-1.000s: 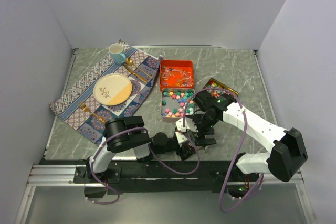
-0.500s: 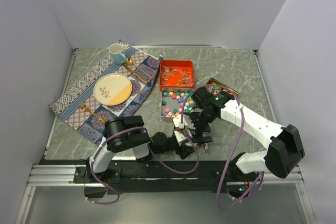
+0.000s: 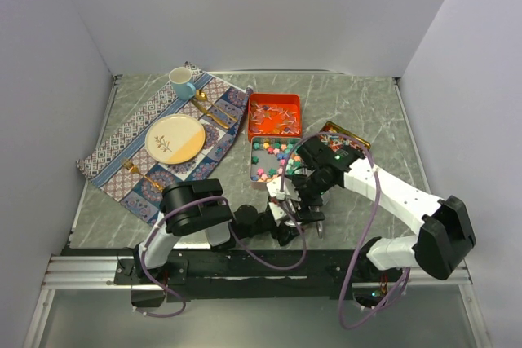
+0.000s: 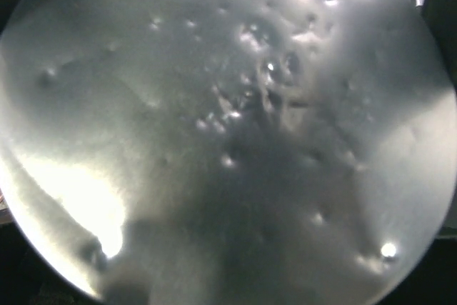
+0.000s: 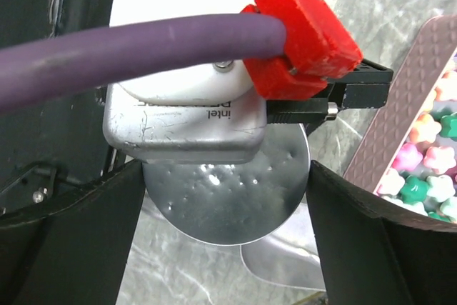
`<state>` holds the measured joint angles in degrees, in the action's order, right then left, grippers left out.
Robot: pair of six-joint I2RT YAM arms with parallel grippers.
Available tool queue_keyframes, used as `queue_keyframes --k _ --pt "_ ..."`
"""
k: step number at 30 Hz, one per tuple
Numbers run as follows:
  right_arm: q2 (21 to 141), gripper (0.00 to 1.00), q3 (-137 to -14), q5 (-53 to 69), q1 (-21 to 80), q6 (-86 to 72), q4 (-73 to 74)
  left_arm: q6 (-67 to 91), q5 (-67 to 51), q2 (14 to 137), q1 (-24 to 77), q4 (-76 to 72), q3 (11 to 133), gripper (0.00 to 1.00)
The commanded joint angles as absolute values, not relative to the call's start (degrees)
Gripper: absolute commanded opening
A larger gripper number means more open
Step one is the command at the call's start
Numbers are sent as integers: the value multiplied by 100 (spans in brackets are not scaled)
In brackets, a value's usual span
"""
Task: Pack the candies
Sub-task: Screw the bottle lid onto the packing bottle.
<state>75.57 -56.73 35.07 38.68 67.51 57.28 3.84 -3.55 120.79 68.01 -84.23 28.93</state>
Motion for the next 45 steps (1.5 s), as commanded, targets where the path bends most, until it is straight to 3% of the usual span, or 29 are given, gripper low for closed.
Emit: queue_keyframes --k 1,6,11,20,22,27,45 --pt "7137 84 -5204 3683 3973 6206 5468 879 44 12199 6636 -7225 2663 1" --pt "6882 68 -4667 3069 3981 4445 4563 1028 140 12146 6636 -7032 2681 1" --pt "6540 68 -4447 2461 3973 3025 4078 1265 430 12146 6636 -6900 2716 1" --pt "6538 69 -4491 1767 3999 2531 4051 1292 1151 12173 6645 -6680 2812 1" --pt "6696 73 -4605 1810 3999 2549 4244 1318 1292 12190 6636 -6592 2830 1" --pt "6557 94 -4632 1828 3981 2567 4228 1362 1424 12261 6636 -6451 2918 1" --pt "6847 95 -4966 1266 3937 2197 4351 1916 2118 12454 6636 -5537 3225 1"
